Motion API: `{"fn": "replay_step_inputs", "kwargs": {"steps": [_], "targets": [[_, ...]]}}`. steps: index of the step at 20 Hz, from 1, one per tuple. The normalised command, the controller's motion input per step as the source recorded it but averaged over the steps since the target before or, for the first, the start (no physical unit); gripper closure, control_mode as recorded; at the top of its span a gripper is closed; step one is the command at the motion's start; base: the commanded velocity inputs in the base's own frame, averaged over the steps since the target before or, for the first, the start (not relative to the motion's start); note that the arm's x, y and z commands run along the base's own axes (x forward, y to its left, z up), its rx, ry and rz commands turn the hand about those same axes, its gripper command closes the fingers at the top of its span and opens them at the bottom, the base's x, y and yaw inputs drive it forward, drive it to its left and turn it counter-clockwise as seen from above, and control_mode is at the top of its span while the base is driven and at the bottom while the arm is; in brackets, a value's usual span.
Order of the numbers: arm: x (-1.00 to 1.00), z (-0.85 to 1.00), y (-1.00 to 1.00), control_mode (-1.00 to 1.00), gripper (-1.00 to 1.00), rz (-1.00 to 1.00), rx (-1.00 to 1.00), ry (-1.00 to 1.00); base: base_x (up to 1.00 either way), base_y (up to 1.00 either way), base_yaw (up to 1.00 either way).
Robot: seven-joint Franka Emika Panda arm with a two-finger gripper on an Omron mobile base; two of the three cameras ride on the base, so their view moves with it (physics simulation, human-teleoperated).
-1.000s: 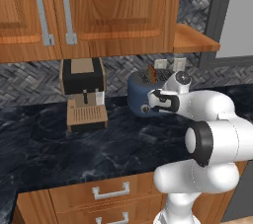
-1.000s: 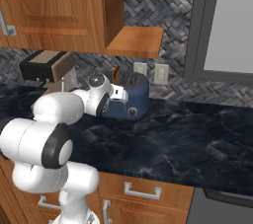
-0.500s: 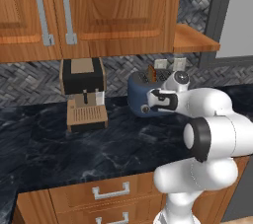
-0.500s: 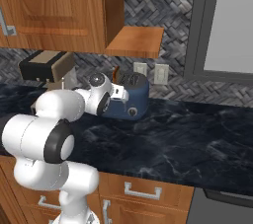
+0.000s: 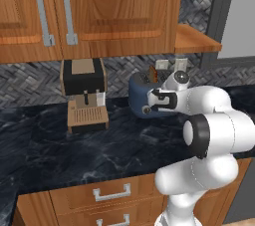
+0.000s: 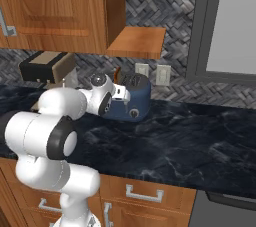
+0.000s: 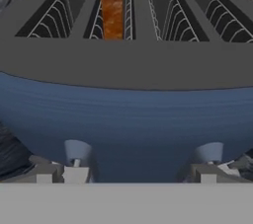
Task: Start the toaster. Once the lever pops up, take the bread to the plate on the dining counter.
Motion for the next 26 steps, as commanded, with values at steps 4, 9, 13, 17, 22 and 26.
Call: {"fn": "replay_step_inputs", "kwargs": {"steps": [4, 9, 13, 17, 22, 26], "targets": [[0.05, -0.07, 0.0, -1.0, -1.0, 0.0, 0.0, 0.0, 0.0, 0.0, 0.0], [0.0, -0.1, 0.0, -1.0, -1.0, 0.0, 0.0, 0.0, 0.0, 0.0, 0.0], [0.0, -0.16, 0.0, -1.0, -1.0, 0.0, 0.0, 0.0, 0.0, 0.0, 0.0], [0.0, -0.17, 0.0, -1.0, -1.0, 0.0, 0.0, 0.0, 0.0, 0.0, 0.0], [0.0, -0.23, 0.0, -1.0, -1.0, 0.0, 0.0, 0.0, 0.0, 0.0, 0.0], [0.0, -0.22, 0.0, -1.0, -1.0, 0.0, 0.0, 0.0, 0.0, 0.0, 0.0]]}}
